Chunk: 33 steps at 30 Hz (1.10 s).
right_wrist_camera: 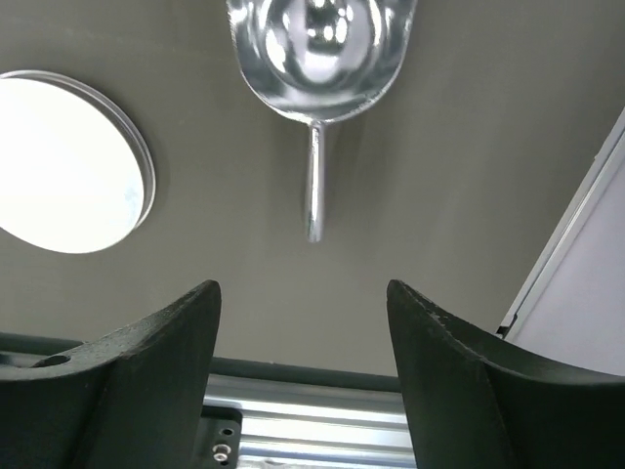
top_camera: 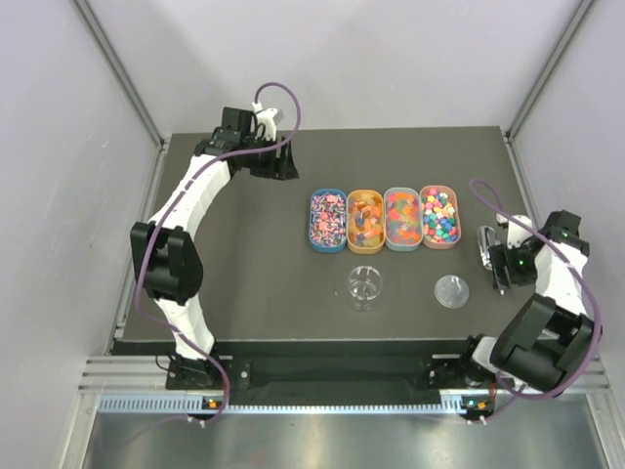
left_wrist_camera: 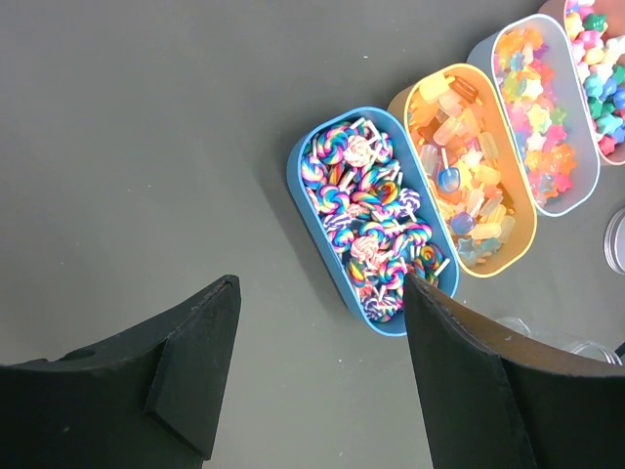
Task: Pack the candies
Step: Pick up the spatula from the center of the board.
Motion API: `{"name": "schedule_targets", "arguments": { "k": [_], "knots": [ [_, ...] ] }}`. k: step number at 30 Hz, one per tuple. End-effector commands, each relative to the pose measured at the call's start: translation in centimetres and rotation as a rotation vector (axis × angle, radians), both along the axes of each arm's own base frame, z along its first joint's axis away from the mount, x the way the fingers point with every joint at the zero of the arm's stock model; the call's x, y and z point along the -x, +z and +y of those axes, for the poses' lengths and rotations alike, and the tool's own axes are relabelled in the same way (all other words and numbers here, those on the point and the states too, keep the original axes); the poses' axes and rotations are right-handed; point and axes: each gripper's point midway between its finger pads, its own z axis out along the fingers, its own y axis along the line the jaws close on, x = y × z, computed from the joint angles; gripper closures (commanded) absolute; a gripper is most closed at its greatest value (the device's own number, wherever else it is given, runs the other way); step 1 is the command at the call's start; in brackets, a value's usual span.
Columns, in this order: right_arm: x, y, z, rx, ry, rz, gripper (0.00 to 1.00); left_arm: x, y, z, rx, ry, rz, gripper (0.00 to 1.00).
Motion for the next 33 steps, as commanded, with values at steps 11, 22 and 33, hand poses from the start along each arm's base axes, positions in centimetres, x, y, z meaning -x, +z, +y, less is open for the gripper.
{"name": "schedule_targets", "arguments": {
  "k": [11, 22, 33],
  "knots": [
    [-1.7, -1.0, 0.3, -0.103, 0.120, -0.021, 0.44, -1.8, 0.1, 0.0, -0.010, 0.013, -0.035, 0.28],
    [-3.9, -2.9, -0.1, -0.135, 0.114, -0.067, 0.63, -2.3, -1.6, 0.4, -0.094, 0.005, -0.021, 0.27],
    [-2.7, -4.8, 1.0, -0.133, 0.164, -0.065, 1.00, -1.8, -1.6, -0.1, -0.154, -0.018, -0.049, 0.26]
  ]
}}
